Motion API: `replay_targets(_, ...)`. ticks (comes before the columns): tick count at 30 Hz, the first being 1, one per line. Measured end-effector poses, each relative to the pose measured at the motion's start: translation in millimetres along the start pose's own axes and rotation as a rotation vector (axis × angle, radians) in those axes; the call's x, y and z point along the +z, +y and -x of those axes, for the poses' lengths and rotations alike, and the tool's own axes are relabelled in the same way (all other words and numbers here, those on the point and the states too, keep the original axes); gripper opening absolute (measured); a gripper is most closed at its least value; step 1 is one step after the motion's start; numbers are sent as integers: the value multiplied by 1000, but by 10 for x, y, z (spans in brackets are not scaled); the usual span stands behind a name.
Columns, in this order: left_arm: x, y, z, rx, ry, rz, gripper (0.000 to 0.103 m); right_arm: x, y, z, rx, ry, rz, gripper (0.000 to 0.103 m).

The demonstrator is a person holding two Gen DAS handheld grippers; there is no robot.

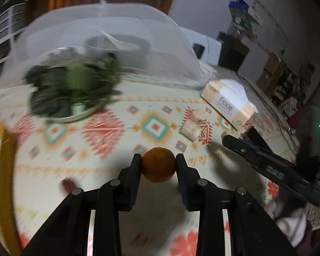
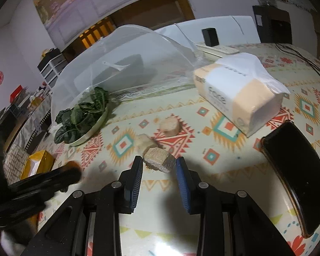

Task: Organize fruits
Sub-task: 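Carry the orange and beige block into the white tray and open both tools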

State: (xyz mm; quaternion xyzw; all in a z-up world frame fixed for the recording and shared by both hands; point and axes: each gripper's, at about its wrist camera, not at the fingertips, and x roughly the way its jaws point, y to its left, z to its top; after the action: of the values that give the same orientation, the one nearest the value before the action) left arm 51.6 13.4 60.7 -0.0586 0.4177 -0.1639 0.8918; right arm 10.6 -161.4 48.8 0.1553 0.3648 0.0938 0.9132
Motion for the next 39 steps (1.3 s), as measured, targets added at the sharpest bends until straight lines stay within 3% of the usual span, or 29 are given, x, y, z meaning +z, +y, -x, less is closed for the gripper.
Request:
replay_targets(3, -160, 248, 413, 20, -38, 64, 32, -34, 200, -1, -24, -4, 52, 35)
replay_targets(10, -595, 930, 1254, 105, -135, 212, 32, -167, 853, 319, 59, 1, 123, 35)
replay_targets(18, -1133, 1760, 1949, 316, -247, 358, 32, -533, 2037, 441, 205, 57, 272, 35)
replay_targets(23, -1348, 2058, 2037, 431, -234, 366, 32, -912, 2843, 139, 297, 155, 357, 35)
replay_targets(27, -1472, 2199, 2030, 506, -223, 344, 32, -1082, 3334, -144, 305, 204, 420, 35)
replay_targets(32, -1563, 2348, 2019, 509, -212, 354, 32, -1131, 3681, -562, 277, 256, 457, 35)
replay_targets(39, -1572, 2446, 2017, 527, -217, 350, 32, -1129, 3866, -954, 253, 312, 443, 35)
